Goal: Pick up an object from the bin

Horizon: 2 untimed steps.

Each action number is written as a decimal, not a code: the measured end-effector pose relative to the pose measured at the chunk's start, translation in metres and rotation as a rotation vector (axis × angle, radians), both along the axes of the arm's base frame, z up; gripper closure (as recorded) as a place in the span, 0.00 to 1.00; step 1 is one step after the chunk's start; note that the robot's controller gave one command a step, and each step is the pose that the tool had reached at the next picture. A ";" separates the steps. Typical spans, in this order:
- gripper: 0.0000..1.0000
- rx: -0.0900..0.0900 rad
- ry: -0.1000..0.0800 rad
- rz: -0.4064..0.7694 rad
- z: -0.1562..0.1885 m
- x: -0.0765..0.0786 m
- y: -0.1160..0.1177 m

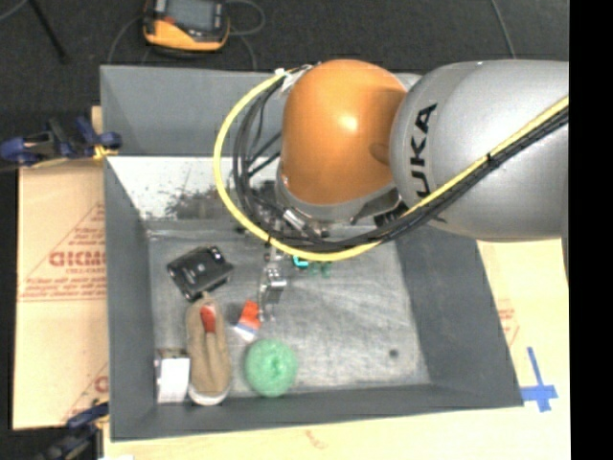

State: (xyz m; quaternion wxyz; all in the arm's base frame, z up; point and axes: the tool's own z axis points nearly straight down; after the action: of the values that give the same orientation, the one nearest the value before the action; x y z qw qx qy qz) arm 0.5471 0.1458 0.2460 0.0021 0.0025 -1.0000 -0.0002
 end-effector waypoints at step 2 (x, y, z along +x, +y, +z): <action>0.00 0.002 -0.012 -0.023 -0.050 -0.017 0.006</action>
Offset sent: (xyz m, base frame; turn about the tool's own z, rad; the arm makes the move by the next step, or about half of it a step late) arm -0.0492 0.0182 -0.1360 0.0538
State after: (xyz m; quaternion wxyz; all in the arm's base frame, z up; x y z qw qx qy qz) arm 0.5297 0.1521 0.1964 -0.0039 -0.0089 -1.0000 -0.0013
